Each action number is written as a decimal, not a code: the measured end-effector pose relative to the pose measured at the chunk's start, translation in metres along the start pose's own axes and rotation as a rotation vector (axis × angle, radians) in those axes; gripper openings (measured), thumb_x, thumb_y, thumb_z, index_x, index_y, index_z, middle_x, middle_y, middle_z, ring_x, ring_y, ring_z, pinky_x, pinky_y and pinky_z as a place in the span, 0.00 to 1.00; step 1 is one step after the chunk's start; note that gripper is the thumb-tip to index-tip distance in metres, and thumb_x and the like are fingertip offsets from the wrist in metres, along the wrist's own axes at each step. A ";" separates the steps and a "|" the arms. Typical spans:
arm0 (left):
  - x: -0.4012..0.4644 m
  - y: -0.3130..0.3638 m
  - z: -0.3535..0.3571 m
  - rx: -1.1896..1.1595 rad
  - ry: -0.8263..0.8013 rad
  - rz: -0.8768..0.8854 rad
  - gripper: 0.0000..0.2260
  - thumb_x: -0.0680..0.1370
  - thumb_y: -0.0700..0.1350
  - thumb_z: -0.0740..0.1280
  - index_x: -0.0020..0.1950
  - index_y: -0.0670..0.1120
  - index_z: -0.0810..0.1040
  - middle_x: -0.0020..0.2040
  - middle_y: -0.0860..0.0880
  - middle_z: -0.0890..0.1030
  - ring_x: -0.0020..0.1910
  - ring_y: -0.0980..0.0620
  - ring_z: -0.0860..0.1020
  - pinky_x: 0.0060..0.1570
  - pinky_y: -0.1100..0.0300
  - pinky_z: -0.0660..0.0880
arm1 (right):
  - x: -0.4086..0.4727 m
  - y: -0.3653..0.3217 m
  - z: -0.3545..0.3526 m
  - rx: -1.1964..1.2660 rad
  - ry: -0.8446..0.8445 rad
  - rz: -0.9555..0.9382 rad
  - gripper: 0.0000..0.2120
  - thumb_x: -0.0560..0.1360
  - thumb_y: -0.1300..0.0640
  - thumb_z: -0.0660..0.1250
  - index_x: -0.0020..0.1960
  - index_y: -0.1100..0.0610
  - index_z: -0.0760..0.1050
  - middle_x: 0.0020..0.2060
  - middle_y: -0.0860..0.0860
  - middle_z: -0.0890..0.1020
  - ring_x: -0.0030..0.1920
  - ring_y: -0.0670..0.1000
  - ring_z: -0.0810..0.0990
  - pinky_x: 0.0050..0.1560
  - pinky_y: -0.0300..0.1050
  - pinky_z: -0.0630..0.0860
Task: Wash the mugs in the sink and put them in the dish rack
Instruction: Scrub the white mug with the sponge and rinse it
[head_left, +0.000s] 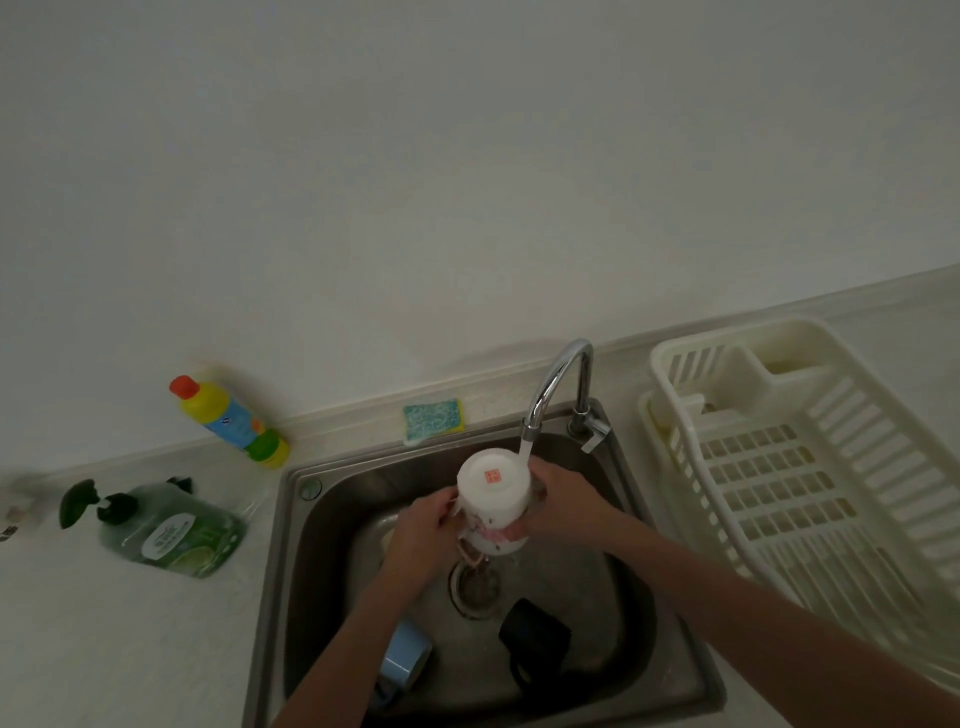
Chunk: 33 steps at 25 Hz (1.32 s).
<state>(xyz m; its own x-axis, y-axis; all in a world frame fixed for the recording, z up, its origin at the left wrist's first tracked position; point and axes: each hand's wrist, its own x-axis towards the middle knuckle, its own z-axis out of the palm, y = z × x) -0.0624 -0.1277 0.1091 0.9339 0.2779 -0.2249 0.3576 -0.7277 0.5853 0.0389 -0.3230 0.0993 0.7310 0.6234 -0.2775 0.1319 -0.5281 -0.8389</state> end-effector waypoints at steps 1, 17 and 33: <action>0.004 0.001 -0.002 0.003 0.017 0.003 0.11 0.79 0.40 0.66 0.61 0.47 0.80 0.53 0.52 0.84 0.51 0.55 0.80 0.48 0.67 0.75 | 0.004 -0.001 -0.002 -0.001 0.007 0.002 0.40 0.60 0.48 0.83 0.68 0.43 0.69 0.52 0.34 0.76 0.52 0.35 0.75 0.46 0.22 0.67; 0.012 0.042 0.034 0.002 -0.116 0.136 0.05 0.81 0.43 0.63 0.55 0.46 0.77 0.50 0.52 0.80 0.46 0.57 0.79 0.47 0.69 0.75 | -0.026 0.034 -0.037 -0.001 0.032 0.042 0.44 0.58 0.44 0.82 0.71 0.39 0.67 0.60 0.37 0.78 0.62 0.41 0.76 0.61 0.41 0.75; 0.012 0.013 0.006 0.030 0.009 0.086 0.10 0.80 0.38 0.64 0.60 0.44 0.79 0.52 0.52 0.81 0.49 0.56 0.78 0.39 0.77 0.70 | 0.007 0.004 -0.015 -0.003 0.023 -0.004 0.42 0.58 0.46 0.83 0.69 0.42 0.70 0.59 0.36 0.78 0.58 0.39 0.76 0.58 0.36 0.76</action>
<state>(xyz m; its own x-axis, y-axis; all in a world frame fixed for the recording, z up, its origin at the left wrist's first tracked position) -0.0470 -0.1373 0.1097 0.9612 0.2189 -0.1681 0.2760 -0.7678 0.5782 0.0542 -0.3298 0.1008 0.7459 0.6120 -0.2629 0.1371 -0.5274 -0.8385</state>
